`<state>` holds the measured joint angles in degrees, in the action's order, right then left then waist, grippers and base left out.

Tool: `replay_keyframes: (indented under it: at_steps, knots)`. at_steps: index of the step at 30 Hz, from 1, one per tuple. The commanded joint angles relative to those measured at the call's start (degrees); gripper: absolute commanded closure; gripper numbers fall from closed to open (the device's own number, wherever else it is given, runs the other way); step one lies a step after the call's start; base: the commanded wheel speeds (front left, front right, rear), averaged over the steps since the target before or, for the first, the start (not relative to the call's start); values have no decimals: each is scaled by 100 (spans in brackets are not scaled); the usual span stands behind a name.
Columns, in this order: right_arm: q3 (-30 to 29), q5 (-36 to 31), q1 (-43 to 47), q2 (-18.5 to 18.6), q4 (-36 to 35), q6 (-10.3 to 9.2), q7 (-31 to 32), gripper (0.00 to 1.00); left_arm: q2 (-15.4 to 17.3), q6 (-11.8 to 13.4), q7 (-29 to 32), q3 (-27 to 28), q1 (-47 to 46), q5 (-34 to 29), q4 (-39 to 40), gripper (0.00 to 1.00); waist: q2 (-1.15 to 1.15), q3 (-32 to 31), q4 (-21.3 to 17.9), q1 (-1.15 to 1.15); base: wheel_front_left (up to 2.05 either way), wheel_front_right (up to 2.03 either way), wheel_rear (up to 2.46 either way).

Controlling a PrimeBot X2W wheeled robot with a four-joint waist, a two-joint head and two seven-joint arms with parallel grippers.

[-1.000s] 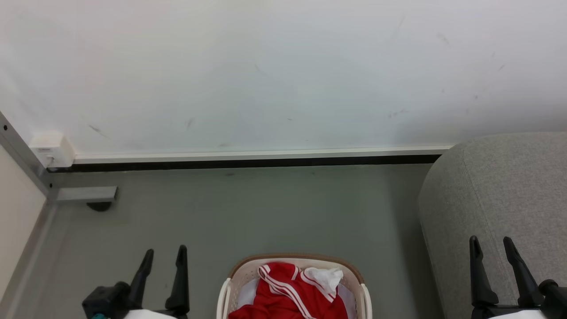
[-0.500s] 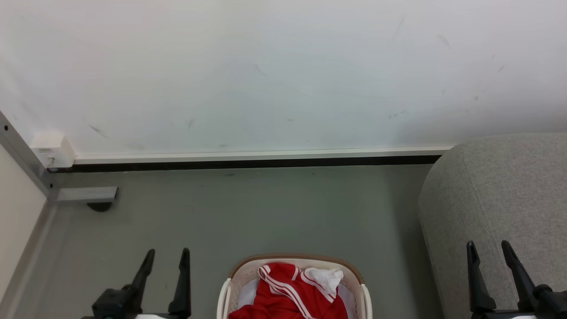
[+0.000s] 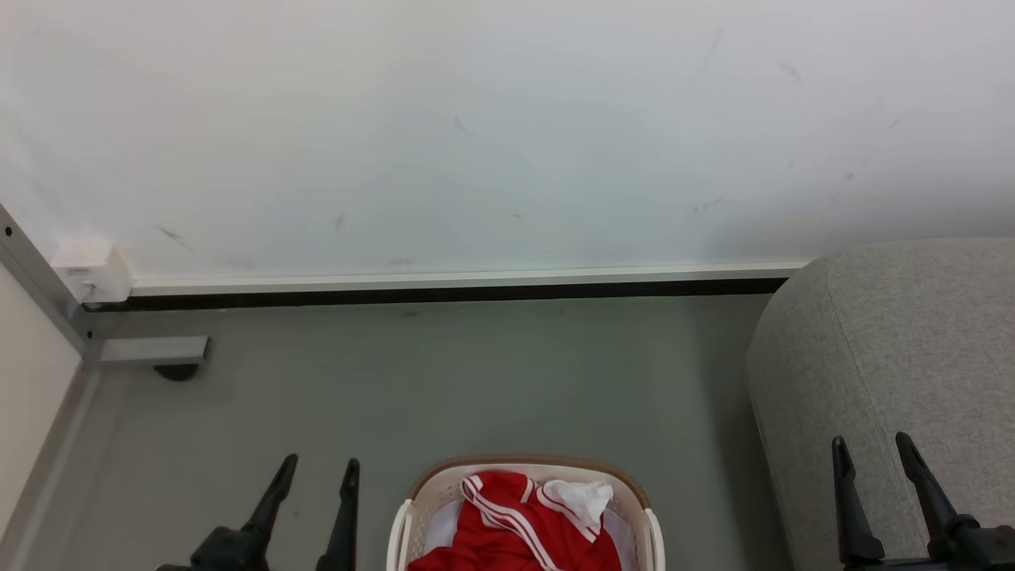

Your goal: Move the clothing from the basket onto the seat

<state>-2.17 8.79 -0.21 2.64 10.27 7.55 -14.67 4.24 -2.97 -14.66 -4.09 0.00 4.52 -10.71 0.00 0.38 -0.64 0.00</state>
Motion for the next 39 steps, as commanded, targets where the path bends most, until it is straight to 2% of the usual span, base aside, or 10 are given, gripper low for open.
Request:
replay_keyframes:
  at_steps: [1,21,33,39]
  knots:
    - [-2,-136,51,42,6,-12,-25,0,-2,-2,-26,16,60,-114,-11,0,0,-1,-3,0,0,0,0]
    - [85,-161,-4,38,32,-12,-48,0,-83,-131,-52,164,78,-176,-97,0,0,26,-106,0,0,0,0]
    - [251,-20,-238,38,-212,-12,-47,0,-12,-263,-52,82,-148,-271,-222,0,0,291,-696,0,0,0,0]
    - [378,51,-396,38,-316,-13,-46,0,219,-399,-51,-241,-497,-263,-1085,0,0,501,-1168,0,0,0,0]
